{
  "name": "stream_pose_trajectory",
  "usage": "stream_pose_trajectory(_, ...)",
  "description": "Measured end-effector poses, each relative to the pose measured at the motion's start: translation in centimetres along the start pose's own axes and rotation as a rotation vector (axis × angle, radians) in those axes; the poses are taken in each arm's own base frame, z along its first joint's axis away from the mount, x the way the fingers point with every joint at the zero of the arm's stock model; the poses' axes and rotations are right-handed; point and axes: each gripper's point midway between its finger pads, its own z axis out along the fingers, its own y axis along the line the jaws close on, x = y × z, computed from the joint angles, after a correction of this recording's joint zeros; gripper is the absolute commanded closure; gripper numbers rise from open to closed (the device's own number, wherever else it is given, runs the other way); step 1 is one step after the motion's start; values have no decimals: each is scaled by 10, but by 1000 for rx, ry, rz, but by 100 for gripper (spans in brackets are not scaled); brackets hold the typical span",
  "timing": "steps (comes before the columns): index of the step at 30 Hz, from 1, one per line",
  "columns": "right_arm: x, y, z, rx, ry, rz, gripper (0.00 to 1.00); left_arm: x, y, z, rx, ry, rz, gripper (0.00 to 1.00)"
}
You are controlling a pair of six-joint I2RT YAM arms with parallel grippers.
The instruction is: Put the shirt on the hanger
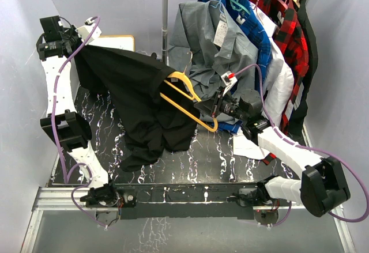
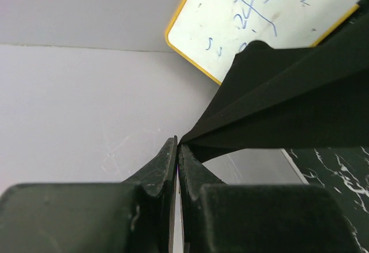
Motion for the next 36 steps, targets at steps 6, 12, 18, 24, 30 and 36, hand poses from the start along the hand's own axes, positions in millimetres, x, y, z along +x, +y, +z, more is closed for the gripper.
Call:
stream_pose_trajectory(6,17,3,5,-58,65,42,100,7,-1,24,18,5,-51,64)
stream_pose_trajectory(12,5,13,10,-118,15,44,100,14,-51,25,122,12,-110,2)
stream_pose_trajectory(18,9,9,14,-128,3,74,100,-6,-86,-2,264,-25,-224,2)
stream_pose_trajectory(24,20,-1,14,-91,8,102,100,-118,-111,-66,328,-159,-256,2)
stream_pose_trajectory(30,29,-16,19,-21,19,109,100,-225,-235,-144,555,-301,-181,2)
stream_pose_trajectory(36,38,-26,21,35,38,116,100,-198,-286,-112,558,-146,-254,2)
